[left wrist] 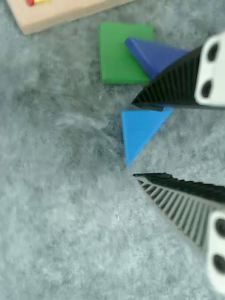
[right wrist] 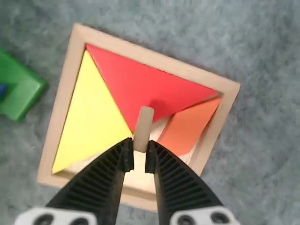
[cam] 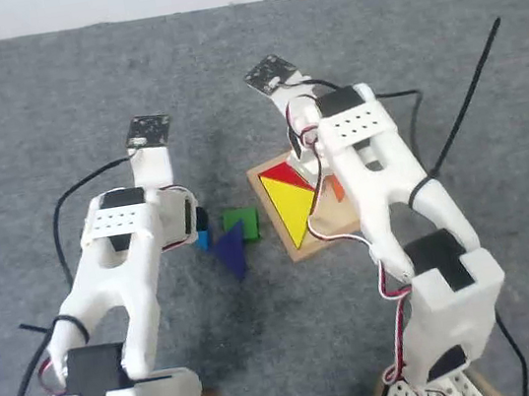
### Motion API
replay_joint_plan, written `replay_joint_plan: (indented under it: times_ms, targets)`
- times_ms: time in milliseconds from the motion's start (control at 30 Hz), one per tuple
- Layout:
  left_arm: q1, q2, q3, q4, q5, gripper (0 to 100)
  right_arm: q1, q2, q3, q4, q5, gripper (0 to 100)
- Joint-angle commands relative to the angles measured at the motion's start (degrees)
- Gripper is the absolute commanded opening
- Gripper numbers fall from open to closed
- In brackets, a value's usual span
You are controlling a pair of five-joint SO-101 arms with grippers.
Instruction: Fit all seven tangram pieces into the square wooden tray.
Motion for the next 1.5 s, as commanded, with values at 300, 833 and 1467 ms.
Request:
replay_joint_plan:
  times_ms: [300, 833, 1467]
  targets:
    - [1.4, -0.4, -1.0, -1.2, -0.6, 22, -2.5, 0.3, -12.4, 16.1, -2.1, 0.9]
    - [1.4, -0.4, -1.0, -1.2, -0.6, 22, -0.5, 9.5, -12.6, 6.2, -12.8, 0.9]
    - [1.4, -0.4, -1.0, -1.2, -0.6, 22, 1.8, 9.8, -15.9, 6.1, -11.2, 30.3]
